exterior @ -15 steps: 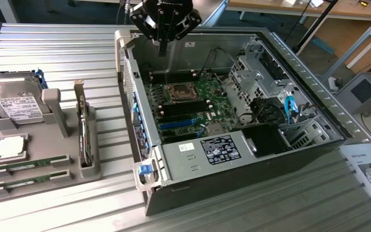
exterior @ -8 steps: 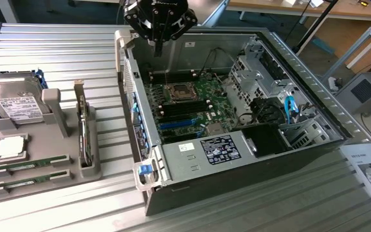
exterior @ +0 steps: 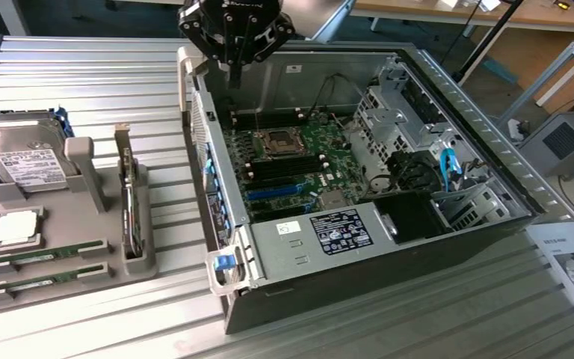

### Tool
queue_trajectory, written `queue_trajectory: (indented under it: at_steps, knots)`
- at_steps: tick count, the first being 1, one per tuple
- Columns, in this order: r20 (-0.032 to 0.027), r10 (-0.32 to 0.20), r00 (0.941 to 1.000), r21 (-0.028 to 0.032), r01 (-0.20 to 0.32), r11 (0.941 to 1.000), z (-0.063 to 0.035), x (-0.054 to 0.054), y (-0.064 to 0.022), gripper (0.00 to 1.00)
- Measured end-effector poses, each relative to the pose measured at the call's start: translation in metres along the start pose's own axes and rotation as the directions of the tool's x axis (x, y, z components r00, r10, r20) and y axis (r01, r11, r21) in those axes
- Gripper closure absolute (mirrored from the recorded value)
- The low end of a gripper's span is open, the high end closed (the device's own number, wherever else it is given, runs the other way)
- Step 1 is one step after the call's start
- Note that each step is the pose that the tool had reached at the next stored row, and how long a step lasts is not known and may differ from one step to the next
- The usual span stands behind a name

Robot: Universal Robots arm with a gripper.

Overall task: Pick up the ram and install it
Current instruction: 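Reach for the ram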

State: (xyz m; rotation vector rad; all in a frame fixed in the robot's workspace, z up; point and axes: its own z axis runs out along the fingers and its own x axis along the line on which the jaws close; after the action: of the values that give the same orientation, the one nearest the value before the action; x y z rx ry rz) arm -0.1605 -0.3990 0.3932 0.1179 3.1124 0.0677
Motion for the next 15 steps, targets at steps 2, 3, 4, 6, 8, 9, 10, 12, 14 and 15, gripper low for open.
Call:
queue_trajectory:
  at_steps: [2,3,4,6,8,9,10,12,14,15]
  knots:
    - [0.0000,0.000,1.0000,0.0001,0.000,1.0000,-0.0001,0.003,-0.0002,0.89]
    - [0.0000,0.000,1.0000,0.0001,0.000,1.0000,-0.0002,0.005,-0.0004,0.89]
    - [0.0000,0.000,1.0000,0.0001,0.000,1.0000,-0.0002,0.006,-0.0005,0.89]
    - [0.0000,0.000,1.0000,0.0001,0.000,1.0000,-0.0003,0.010,-0.0008,0.89]
    - [0.0000,0.000,1.0000,0.0001,0.000,1.0000,-0.0004,0.013,-0.0010,0.89]
    - [0.0000,0.000,1.0000,0.0001,0.000,1.0000,-0.0005,0.015,-0.0011,0.89]
    - [-0.0001,0.000,1.0000,0.0001,0.000,1.0000,-0.0005,0.017,-0.0012,0.89]
    - [0.0000,0.000,1.0000,0.0001,0.000,1.0000,-0.0007,0.022,-0.0017,0.89]
    - [0.0000,0.000,1.0000,0.0001,0.000,1.0000,-0.0008,0.028,-0.0021,0.89]
    - [0.0000,0.000,1.0000,0.0000,0.000,1.0000,-0.0008,0.030,-0.0023,0.89]
